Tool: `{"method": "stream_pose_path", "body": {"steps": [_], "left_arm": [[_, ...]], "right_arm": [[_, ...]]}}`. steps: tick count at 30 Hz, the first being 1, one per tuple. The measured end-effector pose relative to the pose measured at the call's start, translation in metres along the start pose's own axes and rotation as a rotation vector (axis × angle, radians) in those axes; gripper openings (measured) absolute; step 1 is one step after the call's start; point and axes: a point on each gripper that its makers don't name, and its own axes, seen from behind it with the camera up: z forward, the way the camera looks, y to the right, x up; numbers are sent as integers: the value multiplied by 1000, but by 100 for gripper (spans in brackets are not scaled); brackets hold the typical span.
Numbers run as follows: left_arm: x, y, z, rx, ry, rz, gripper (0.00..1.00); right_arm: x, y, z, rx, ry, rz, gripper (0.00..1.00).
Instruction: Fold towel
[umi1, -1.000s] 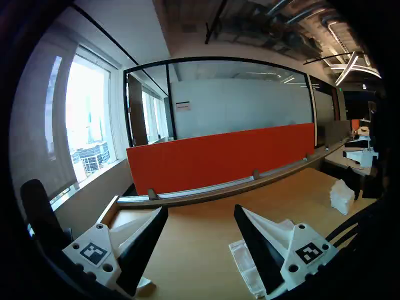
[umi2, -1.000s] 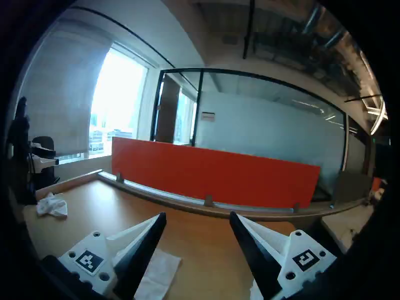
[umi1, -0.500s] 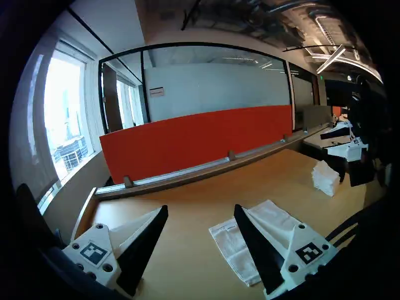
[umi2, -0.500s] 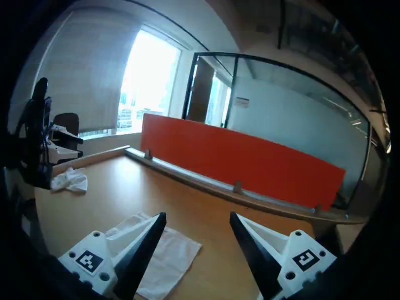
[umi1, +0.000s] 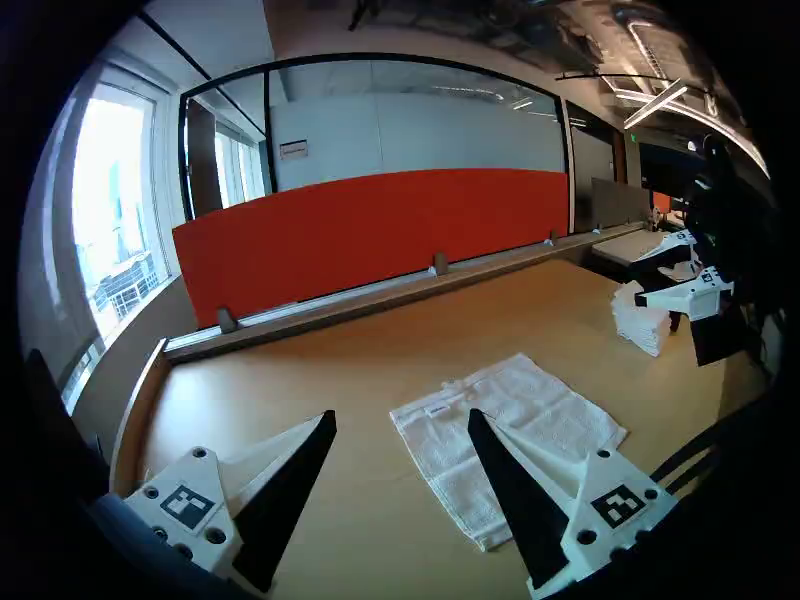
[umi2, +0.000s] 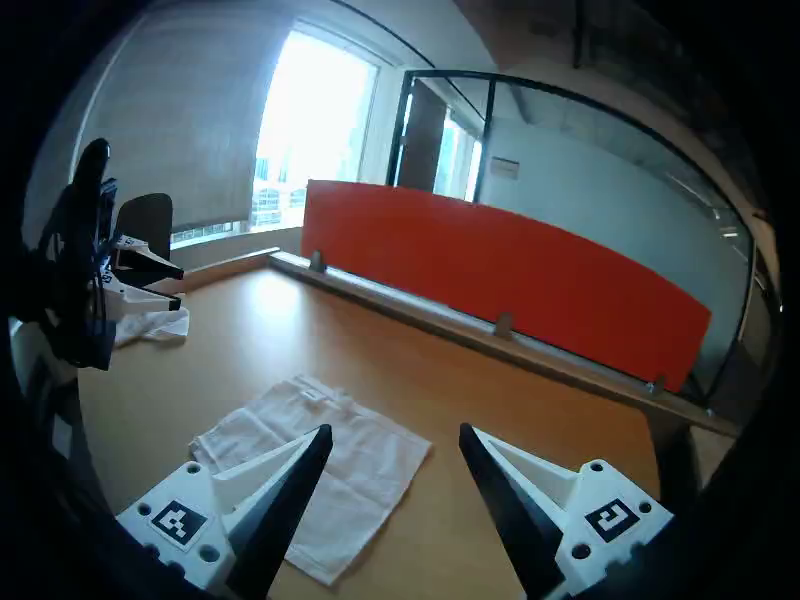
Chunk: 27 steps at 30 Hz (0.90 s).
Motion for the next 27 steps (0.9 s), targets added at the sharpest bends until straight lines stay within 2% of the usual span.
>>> {"method": "stream_pose_path", "body": {"steps": [10,27], "left_arm": [[-58,21,16,-35,-89,0,98],[-135,48,36,-102,-228,9,98]], "right_arm": [[-53,-18,13,33,-69,8,98],[-135,-44,33,84,-205,6,98]]}}
